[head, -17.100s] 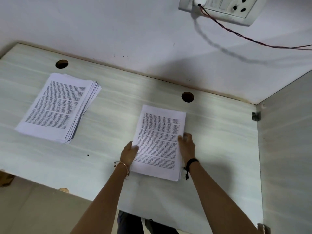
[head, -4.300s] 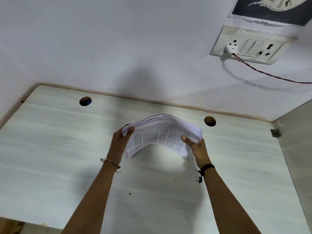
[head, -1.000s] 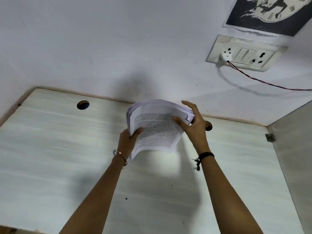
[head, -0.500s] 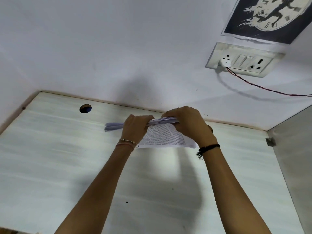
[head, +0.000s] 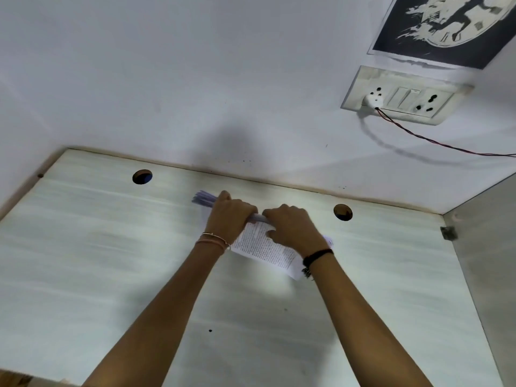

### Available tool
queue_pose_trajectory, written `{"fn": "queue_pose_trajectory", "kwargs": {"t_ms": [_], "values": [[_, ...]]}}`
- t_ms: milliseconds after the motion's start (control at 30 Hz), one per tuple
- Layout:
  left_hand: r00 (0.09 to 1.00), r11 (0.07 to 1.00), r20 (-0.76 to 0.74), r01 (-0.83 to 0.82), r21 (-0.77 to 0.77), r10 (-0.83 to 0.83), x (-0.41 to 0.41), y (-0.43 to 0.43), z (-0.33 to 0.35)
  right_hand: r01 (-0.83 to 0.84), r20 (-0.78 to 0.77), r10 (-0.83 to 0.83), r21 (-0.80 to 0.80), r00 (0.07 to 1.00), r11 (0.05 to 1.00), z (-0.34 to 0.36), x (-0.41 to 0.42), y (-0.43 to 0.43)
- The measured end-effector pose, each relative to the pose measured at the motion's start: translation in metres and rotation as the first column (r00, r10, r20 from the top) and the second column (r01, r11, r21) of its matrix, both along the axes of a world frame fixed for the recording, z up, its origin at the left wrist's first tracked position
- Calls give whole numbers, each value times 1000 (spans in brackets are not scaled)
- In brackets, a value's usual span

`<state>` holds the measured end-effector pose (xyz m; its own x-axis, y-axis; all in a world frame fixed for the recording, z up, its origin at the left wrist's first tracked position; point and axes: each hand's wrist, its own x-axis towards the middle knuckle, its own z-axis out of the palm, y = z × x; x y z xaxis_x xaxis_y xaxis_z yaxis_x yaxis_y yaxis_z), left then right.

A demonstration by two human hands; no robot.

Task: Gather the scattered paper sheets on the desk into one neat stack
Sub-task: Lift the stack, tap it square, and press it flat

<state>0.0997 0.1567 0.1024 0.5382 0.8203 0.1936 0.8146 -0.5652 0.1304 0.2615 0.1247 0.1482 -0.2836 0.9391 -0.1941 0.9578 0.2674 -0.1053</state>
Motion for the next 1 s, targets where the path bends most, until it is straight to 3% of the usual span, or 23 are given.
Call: {"fn": "queue_pose_trajectory", "kwargs": {"t_ms": [67, 133, 200, 233, 300, 333, 367, 400, 433, 467, 533, 600, 733, 867, 1000], "values": [[1000, 998, -10, -4, 68, 5, 11, -1, 7, 45, -45, -42, 57, 998, 997, -14, -8, -3], [990, 966, 126, -89, 243, 59, 6, 0, 5, 106, -124, -96, 72, 988, 992, -19, -3, 0], [923, 892, 266, -351, 285, 278, -9, -3, -2, 146, -203, -134, 47, 970, 988, -18, 10, 1], [833, 832, 357, -513, 211, 423, -17, -9, -6, 175, -263, -163, 20, 951, 984, -18, 17, 1], [516, 700, 582, -701, -134, 629, -29, -18, -16, 256, -447, -263, -77, 855, 964, -17, 27, -1], [337, 655, 636, -662, -365, 695, -33, -22, -24, 297, -559, -328, -149, 762, 943, -18, 32, -3], [196, 630, 636, -514, -582, 747, -37, -26, -33, 318, -663, -378, -217, 646, 923, -19, 35, -6], [113, 610, 608, -308, -730, 785, -41, -31, -41, 318, -744, -409, -273, 528, 908, -21, 38, -9], [111, 589, 580, -83, -804, 807, -44, -34, -46, 306, -805, -416, -305, 424, 902, -23, 40, -12], [163, 565, 572, 93, -820, 804, -46, -36, -47, 286, -846, -415, -328, 334, 900, -25, 42, -14], [248, 571, 619, 242, -784, 745, -48, -34, -46, 234, -887, -422, -377, 189, 896, -29, 43, -18], [265, 648, 677, 199, -735, 687, -47, -25, -38, 218, -900, -421, -392, 110, 894, -34, 42, -22], [350, 759, 697, -66, -648, 626, -40, -19, -23, 282, -890, -455, -434, 12, 856, -50, 33, -28], [422, 716, 606, -173, -676, 674, -33, -36, -36, 365, -851, -523, -476, 36, 800, -76, 32, -31], [390, 620, 538, -119, -775, 748, -21, -49, -56, 326, -802, -589, -533, 100, 781, -96, 26, -36]]}}
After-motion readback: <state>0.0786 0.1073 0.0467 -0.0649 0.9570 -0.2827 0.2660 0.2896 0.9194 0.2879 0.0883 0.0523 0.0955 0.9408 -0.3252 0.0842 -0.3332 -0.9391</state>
